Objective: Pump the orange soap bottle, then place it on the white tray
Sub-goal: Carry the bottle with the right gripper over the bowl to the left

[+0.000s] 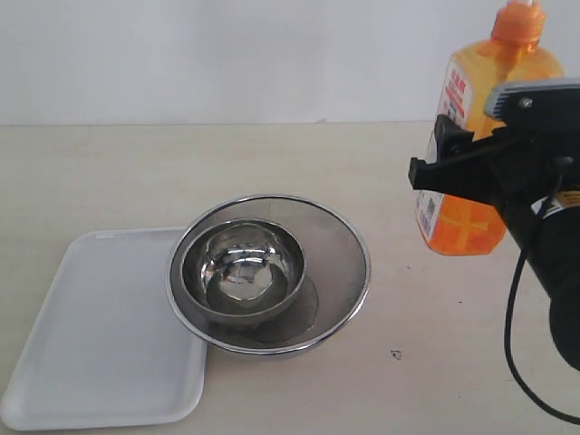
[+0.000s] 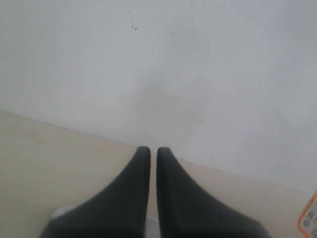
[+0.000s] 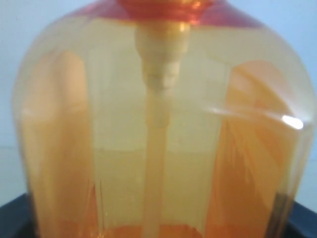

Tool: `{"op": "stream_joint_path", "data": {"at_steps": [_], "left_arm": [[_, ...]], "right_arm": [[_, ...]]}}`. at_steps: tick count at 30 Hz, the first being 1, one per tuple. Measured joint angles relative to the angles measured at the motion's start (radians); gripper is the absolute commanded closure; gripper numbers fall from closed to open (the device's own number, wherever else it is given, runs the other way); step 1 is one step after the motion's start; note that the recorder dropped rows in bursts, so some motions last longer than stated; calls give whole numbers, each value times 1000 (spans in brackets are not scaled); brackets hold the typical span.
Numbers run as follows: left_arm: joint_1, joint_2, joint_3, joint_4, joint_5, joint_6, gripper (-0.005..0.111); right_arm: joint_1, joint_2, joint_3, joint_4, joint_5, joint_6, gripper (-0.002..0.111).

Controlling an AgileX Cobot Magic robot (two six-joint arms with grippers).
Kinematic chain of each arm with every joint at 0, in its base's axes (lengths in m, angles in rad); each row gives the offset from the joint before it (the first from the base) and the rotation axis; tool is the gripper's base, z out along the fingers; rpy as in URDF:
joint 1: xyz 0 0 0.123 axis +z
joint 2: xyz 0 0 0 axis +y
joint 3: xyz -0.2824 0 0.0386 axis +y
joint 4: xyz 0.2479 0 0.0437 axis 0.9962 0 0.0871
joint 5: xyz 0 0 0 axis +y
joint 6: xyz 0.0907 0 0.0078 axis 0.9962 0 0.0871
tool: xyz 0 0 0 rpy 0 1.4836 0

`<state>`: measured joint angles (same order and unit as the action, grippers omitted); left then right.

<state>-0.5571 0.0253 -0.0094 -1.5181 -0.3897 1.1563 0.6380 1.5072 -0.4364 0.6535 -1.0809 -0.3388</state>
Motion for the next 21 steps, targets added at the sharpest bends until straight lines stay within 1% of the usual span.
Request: {"op": "stream_joint_path", "data": {"at_steps": [4,9,13,17,21], "left_arm": [[0,0,0,-46,-36,34,102],[0,0,0,-65,-63,53,102],[0,0,0,-82,-104,81,102],[0,0,0,-101,-133,97,102],[0,0,0,-158,-164,145,102]], "right_arm": [[37,-80,0,-25,-2,-4,109],[163,-153,-19,-36,-2,-56,109],[298,-162,-97,-22,4,-122,109],[399,-153,-204,6,31,-171,109],[481,-107,-312,17,42,-207,109]]}}
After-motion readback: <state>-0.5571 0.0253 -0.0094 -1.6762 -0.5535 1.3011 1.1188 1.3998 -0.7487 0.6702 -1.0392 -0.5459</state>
